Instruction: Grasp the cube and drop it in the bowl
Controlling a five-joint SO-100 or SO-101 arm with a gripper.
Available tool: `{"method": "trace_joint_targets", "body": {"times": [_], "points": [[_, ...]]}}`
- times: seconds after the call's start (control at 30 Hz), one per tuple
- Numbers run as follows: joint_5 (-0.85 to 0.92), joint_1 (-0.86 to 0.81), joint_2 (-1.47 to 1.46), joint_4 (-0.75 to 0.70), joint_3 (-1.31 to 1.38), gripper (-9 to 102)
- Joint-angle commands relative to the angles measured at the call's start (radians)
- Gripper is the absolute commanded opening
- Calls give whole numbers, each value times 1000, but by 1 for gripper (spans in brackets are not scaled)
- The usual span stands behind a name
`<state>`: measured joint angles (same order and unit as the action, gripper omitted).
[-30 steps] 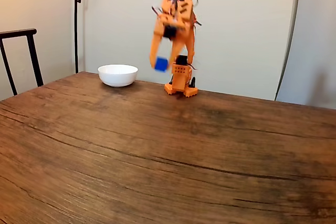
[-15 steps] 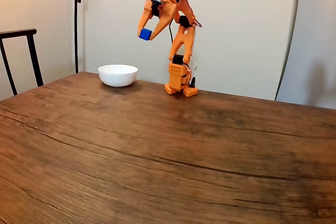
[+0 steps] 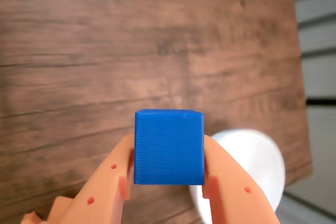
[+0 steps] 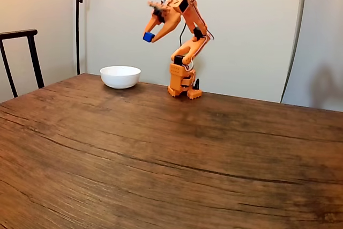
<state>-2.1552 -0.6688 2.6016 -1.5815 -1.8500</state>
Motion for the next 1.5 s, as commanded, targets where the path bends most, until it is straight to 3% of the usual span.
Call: {"method": "trace_joint_targets", "body": {"times": [0.0,0.3,0.83,1.17,1.47], "points": [[-14,-87,38,6,-28,6],[-35,-365,31,133,-67,6],[-41,-747,29,479,-480,6],[-28,-919,28,790,-767,6],[-86,-942,-285,923,-692,8]]}}
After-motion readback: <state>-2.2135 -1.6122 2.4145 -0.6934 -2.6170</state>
